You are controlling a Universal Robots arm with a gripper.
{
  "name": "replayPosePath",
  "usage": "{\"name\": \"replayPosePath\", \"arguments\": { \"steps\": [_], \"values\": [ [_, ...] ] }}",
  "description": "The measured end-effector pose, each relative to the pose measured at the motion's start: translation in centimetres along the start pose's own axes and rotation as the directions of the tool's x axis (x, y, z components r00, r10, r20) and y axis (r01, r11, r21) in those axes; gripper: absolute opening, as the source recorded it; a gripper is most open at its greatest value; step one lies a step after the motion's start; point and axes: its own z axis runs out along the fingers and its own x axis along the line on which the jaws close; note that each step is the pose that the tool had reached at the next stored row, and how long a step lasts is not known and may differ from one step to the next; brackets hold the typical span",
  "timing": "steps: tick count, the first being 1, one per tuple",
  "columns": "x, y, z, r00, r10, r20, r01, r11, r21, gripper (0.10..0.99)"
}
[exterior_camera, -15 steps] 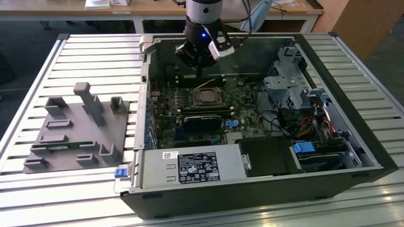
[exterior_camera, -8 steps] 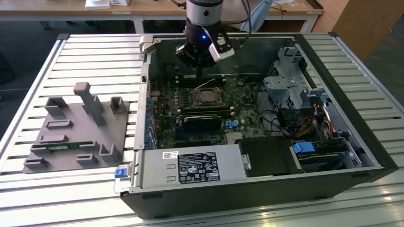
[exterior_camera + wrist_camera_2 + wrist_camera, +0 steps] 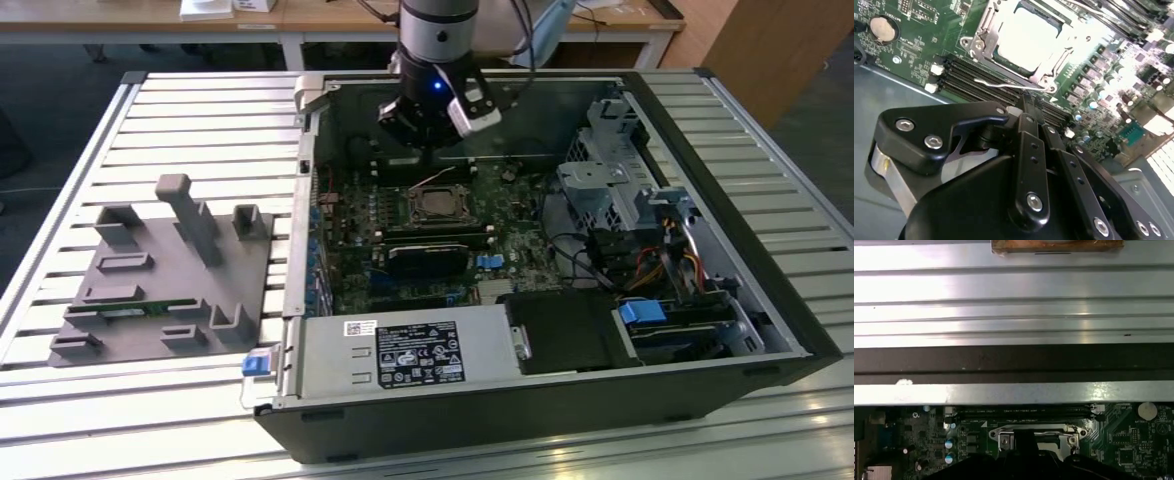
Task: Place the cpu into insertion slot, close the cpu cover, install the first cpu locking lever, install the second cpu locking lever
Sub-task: 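Install the first cpu locking lever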
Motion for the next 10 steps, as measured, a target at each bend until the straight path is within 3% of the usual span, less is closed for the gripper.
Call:
{"name": "replayPosePath", "arguments": {
  "steps": [10],
  "values": [
    [-0.82, 0.1, 0.89, 1.0, 0.0, 0.0, 0.0, 1.0, 0.0, 0.106]
  ]
}}
